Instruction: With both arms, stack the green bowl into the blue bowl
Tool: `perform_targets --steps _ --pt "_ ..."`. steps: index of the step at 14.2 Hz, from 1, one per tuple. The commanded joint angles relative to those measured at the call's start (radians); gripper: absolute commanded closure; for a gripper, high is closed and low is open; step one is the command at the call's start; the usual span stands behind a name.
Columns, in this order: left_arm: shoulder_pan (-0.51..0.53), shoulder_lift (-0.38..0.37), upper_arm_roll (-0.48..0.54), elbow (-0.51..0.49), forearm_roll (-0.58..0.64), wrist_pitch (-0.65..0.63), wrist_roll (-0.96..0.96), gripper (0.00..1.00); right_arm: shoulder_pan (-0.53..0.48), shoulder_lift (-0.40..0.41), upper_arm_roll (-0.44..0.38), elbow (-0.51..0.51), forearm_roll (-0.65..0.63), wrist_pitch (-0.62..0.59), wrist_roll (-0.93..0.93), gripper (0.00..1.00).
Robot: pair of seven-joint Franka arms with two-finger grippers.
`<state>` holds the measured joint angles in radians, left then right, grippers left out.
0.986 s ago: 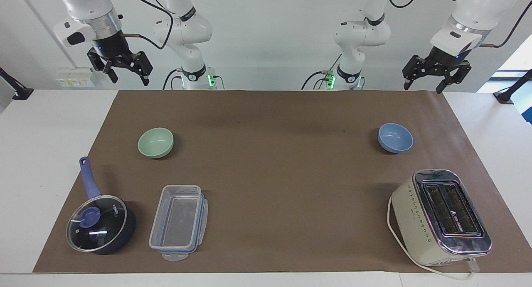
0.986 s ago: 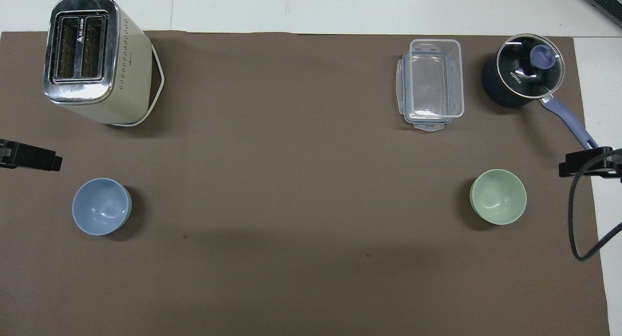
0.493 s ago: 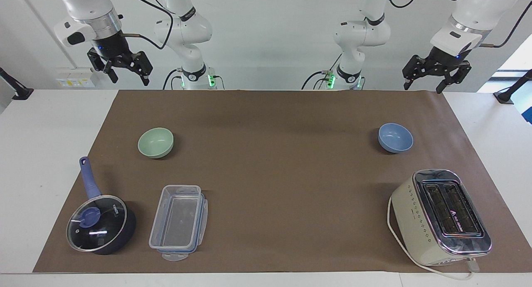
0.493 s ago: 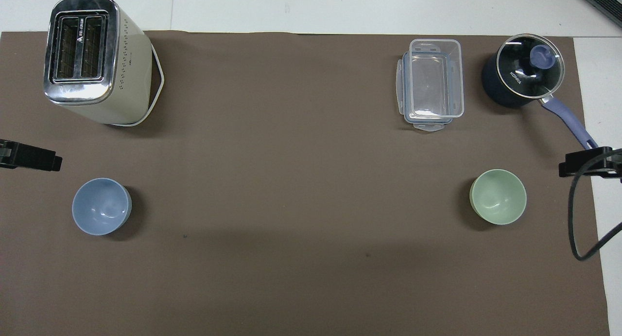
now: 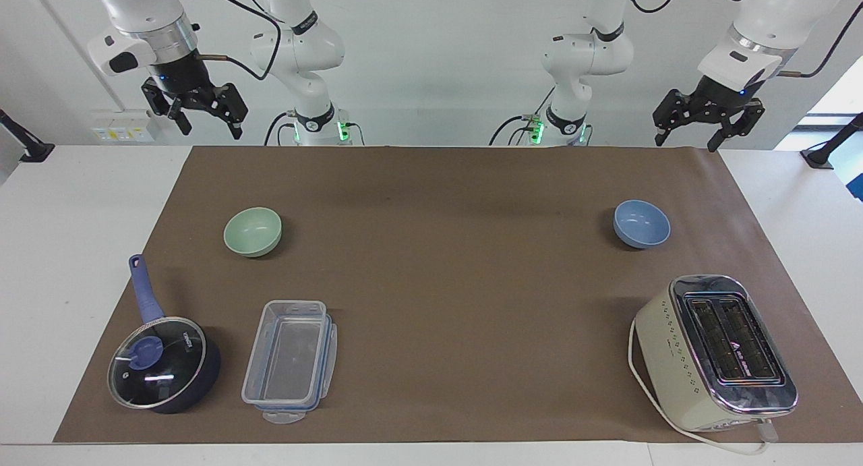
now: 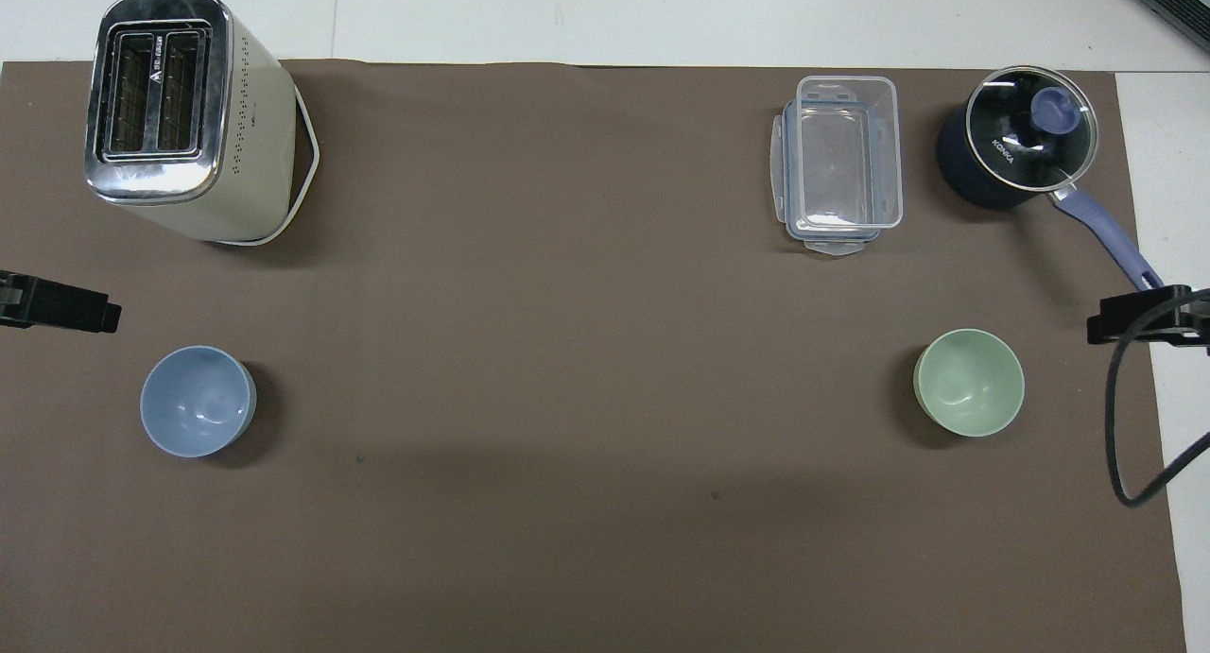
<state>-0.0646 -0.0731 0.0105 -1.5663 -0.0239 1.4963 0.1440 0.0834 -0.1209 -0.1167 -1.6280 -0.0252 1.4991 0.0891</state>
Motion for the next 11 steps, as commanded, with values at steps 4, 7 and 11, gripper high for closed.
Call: perform_targets --steps 4,7,11 --pt "0.009 -0.027 -0.004 -0.037 -0.002 0.022 0.017 0.00 -0.013 -0.003 0.006 0.005 0.007 -0.014 -0.025 0.00" --pt "0.009 -0.027 -0.004 -0.037 -0.002 0.022 0.017 0.00 -0.013 -0.003 0.006 0.005 0.007 -0.014 -0.025 0.00" --pt "0.011 -0.027 -0.004 -0.047 -0.002 0.033 0.019 0.00 -0.013 -0.003 0.006 0.005 0.007 -0.013 -0.025 0.00"
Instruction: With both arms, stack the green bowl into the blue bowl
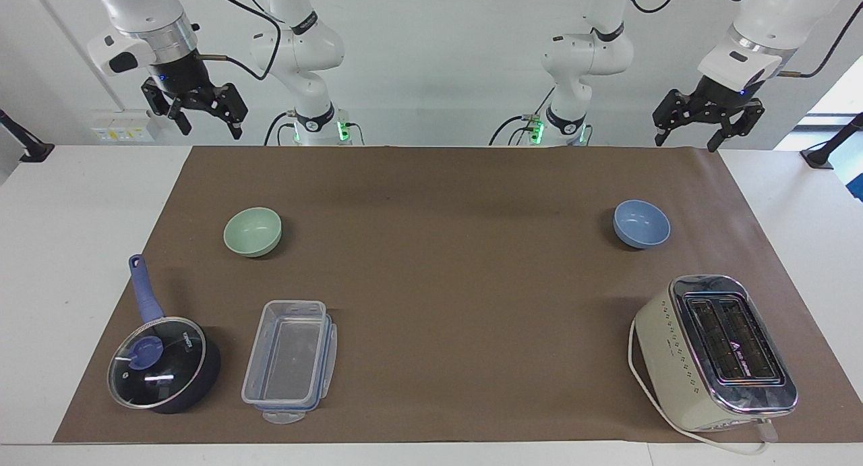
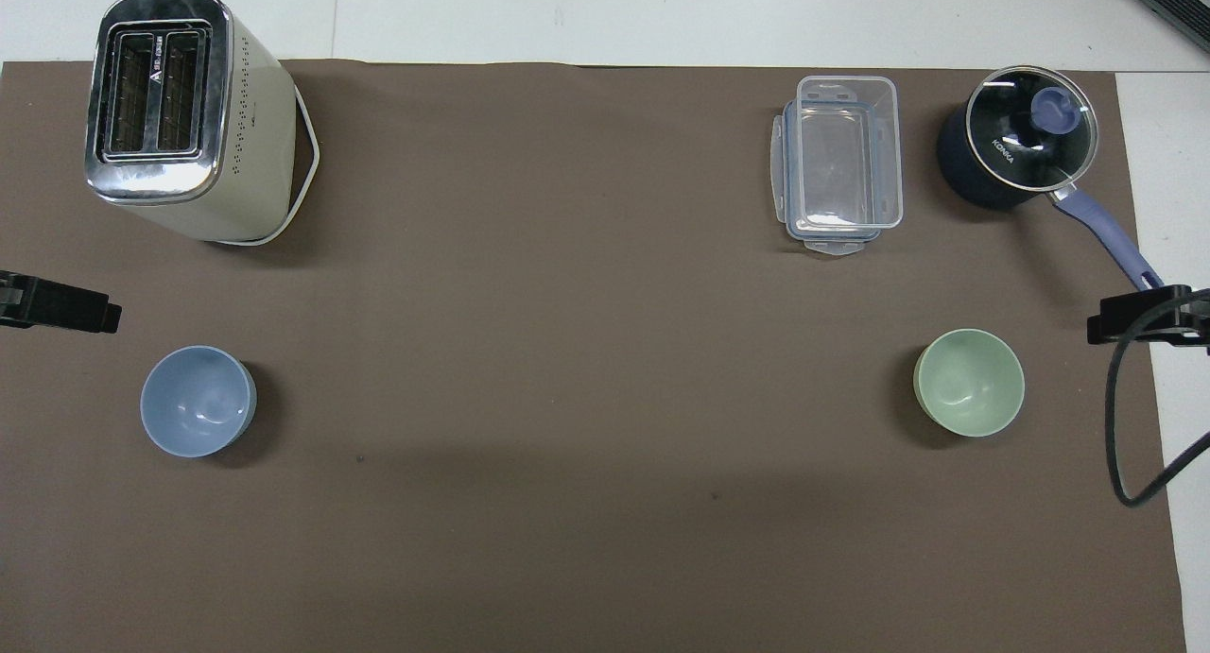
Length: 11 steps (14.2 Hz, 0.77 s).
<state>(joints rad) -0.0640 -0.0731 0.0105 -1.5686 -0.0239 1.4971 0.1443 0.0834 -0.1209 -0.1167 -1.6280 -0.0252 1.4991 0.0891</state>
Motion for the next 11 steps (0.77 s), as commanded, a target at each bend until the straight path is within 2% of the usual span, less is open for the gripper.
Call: perform_targets --steps 1,5,8,11 --pt "0.022 -0.025 -0.004 -0.063 -0.002 0.041 0.037 0.00 -0.013 -0.003 0.006 0.005 0.007 -0.013 -0.025 0.00" --pt "0.130 -0.027 -0.004 -0.183 -0.118 0.153 0.145 0.00 -0.013 -0.003 0.006 0.005 0.007 -0.013 -0.025 0.00" --pt "0.219 -0.027 -0.004 -0.292 -0.214 0.230 0.300 0.00 -0.013 -0.003 0.006 0.005 0.007 -0.014 -0.025 0.00" --pt "0.274 -0.025 -0.004 -0.404 -0.244 0.325 0.441 0.00 -0.013 -0.003 0.006 0.005 0.007 -0.014 -0.025 0.00"
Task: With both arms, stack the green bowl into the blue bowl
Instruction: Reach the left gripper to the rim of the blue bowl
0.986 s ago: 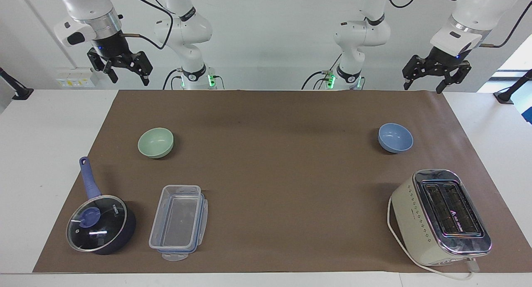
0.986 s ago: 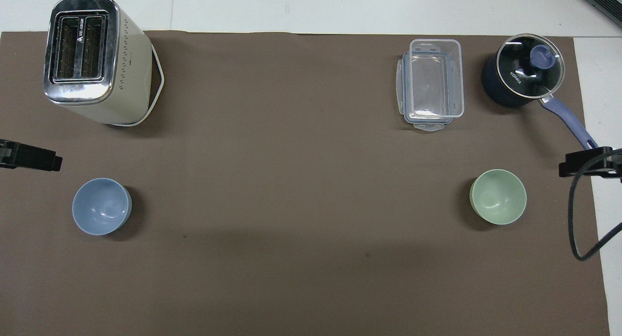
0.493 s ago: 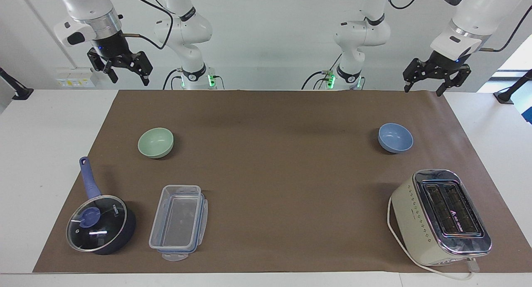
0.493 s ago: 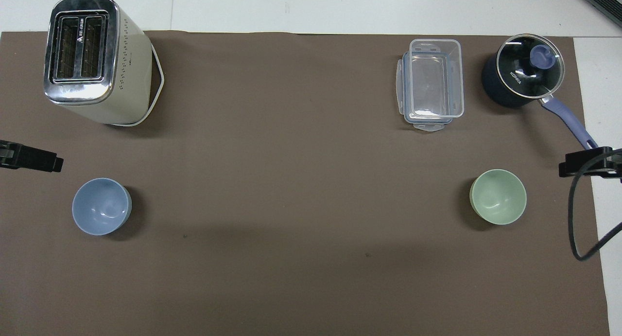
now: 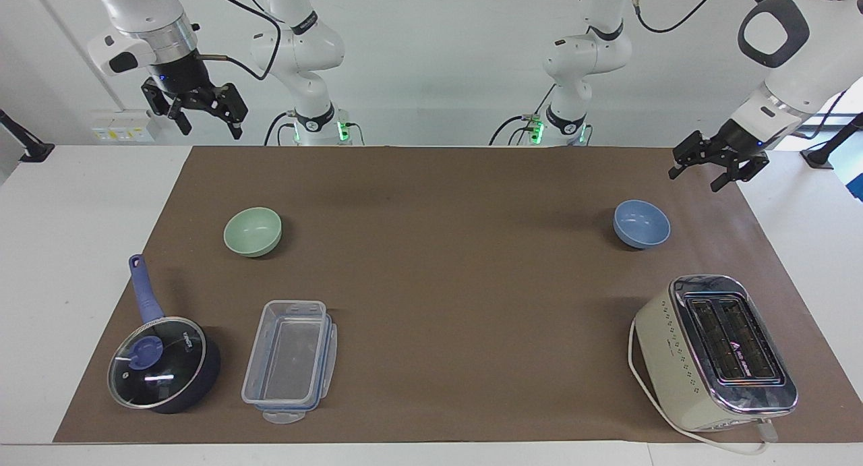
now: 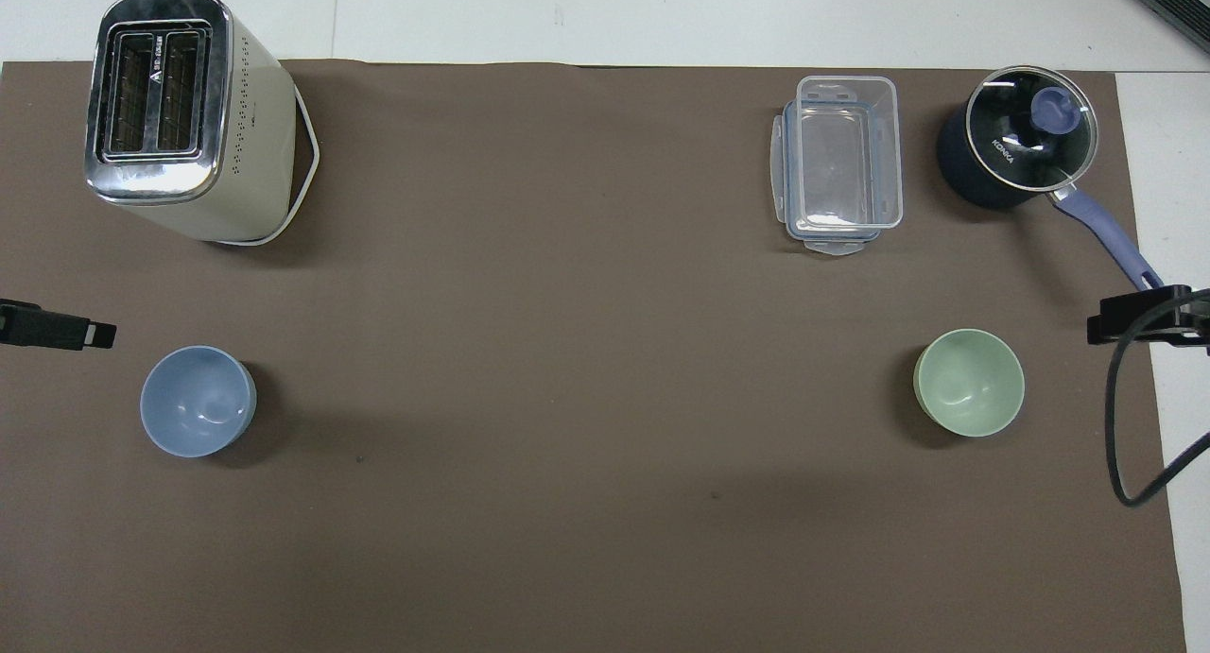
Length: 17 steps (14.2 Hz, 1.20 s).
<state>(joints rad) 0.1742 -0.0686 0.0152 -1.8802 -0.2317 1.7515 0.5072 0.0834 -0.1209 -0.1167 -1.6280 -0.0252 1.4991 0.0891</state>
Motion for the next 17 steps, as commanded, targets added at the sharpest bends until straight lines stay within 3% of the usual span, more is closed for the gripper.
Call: perform_targets --steps 1,7,17 --pt "0.063 -0.022 -0.008 -0.129 -0.070 0.101 0.144 0.00 -0.013 -0.003 0.006 0.005 0.007 -0.014 -0.025 0.00" --pt "0.182 0.065 -0.006 -0.253 -0.176 0.221 0.430 0.00 -0.013 -0.003 0.006 0.005 0.007 -0.014 -0.025 0.00" --pt "0.173 0.165 -0.006 -0.313 -0.224 0.378 0.469 0.00 -0.013 -0.003 0.006 0.005 0.007 -0.013 -0.025 0.00"
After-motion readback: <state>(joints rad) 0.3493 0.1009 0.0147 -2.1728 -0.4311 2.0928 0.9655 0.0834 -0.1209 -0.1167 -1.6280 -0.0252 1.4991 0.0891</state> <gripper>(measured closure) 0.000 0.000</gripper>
